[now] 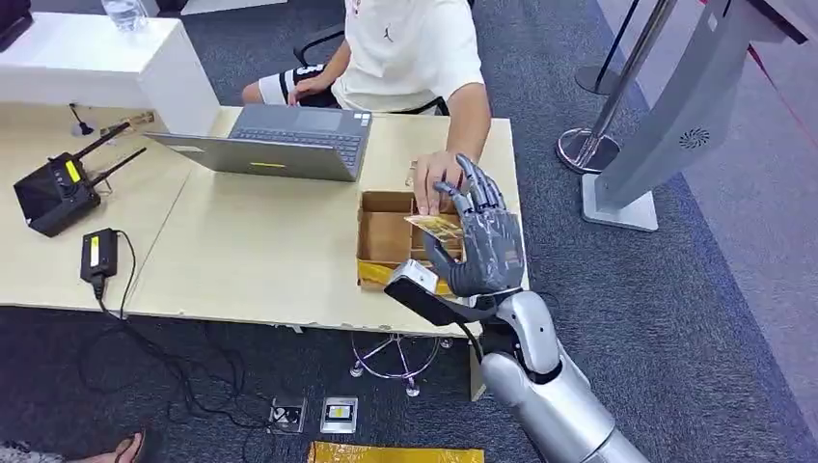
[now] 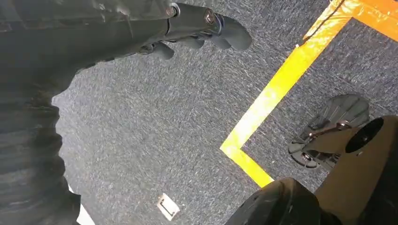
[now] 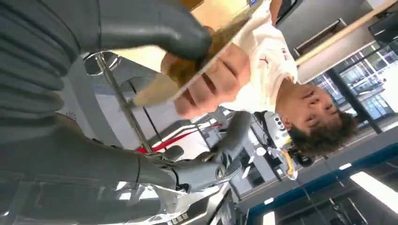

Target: Pass the card to the sensor for recognition and then transmit it.

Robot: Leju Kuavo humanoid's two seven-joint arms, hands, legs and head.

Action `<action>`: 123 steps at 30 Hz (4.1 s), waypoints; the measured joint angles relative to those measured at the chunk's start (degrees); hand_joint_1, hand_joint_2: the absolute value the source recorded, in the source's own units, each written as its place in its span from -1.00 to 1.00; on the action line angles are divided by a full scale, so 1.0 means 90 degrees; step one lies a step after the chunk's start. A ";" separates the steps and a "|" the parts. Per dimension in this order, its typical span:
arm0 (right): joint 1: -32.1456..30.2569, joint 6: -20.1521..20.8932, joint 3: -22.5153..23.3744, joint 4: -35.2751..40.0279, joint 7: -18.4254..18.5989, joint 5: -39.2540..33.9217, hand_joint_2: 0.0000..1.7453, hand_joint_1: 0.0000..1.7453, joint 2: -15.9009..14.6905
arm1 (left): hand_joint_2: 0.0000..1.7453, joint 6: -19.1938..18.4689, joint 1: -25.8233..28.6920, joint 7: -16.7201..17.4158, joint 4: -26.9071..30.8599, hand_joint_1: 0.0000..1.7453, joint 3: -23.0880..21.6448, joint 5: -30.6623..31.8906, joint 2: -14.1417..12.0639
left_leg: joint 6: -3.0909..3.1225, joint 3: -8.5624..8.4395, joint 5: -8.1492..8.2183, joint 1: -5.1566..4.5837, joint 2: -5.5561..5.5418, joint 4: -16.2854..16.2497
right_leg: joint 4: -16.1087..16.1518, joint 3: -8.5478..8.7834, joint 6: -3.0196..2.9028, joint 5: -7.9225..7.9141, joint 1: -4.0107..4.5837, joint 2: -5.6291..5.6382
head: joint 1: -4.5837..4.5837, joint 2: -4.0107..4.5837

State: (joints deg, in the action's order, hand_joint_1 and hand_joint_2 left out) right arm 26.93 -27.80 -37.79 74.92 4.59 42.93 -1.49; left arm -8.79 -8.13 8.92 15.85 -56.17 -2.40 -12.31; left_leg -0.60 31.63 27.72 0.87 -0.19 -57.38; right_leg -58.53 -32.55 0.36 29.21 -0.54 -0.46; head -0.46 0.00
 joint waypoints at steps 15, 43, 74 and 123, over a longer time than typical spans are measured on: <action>0.0008 -0.0500 -0.0078 -0.0335 -0.0228 -0.0376 1.00 1.00 0.0032 | 1.00 0.0034 0.0012 0.0000 0.0000 -1.00 0.0002 0.0000 0.0000 | 0.0000 -0.0001 0.0000 0.0000 0.0000 0.0000 | 0.0000 -0.0001 0.0000 0.0000 0.0000 0.0002 | 0.0000 0.0000; -0.0097 -0.1265 0.0012 -0.3004 0.0486 -0.0908 1.00 1.00 0.0337 | 1.00 0.0153 0.0113 0.0083 0.0000 -1.00 0.0002 -0.0187 0.0000 | 0.0000 0.0000 0.0000 0.0000 0.0001 0.0000 | 0.0000 -0.0003 0.0000 0.0000 0.0000 0.0003 | 0.0000 0.0000; -0.0146 -0.1314 0.0627 -0.3373 0.0903 -0.0906 1.00 1.00 0.0406 | 1.00 0.0175 0.0134 0.0129 -0.0010 -1.00 0.0007 -0.0204 0.0000 | 0.0000 -0.0001 0.0000 0.0000 0.0001 0.0000 | 0.0001 -0.0003 0.0000 0.0000 0.0000 0.0004 | -0.0002 0.0000; 0.0422 -0.1353 0.2351 0.0226 0.0538 0.0496 1.00 1.00 0.0588 | 1.00 0.0029 0.0074 0.0194 -0.0010 -1.00 0.0010 0.0097 -0.0002 | 0.0001 -0.0009 -0.0007 -0.0001 0.0015 -0.0001 | 0.0000 -0.0001 0.0001 -0.0017 -0.0001 0.0022 | -0.0002 0.0000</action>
State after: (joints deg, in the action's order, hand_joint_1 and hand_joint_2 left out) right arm 30.73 -39.98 -16.64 76.96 9.43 47.39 3.80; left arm -8.52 -7.46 10.67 15.76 -56.08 -1.53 -12.33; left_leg -0.59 31.55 27.66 0.86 -0.05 -57.39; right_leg -58.53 -32.56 0.37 29.05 -0.55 -0.25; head -0.48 0.00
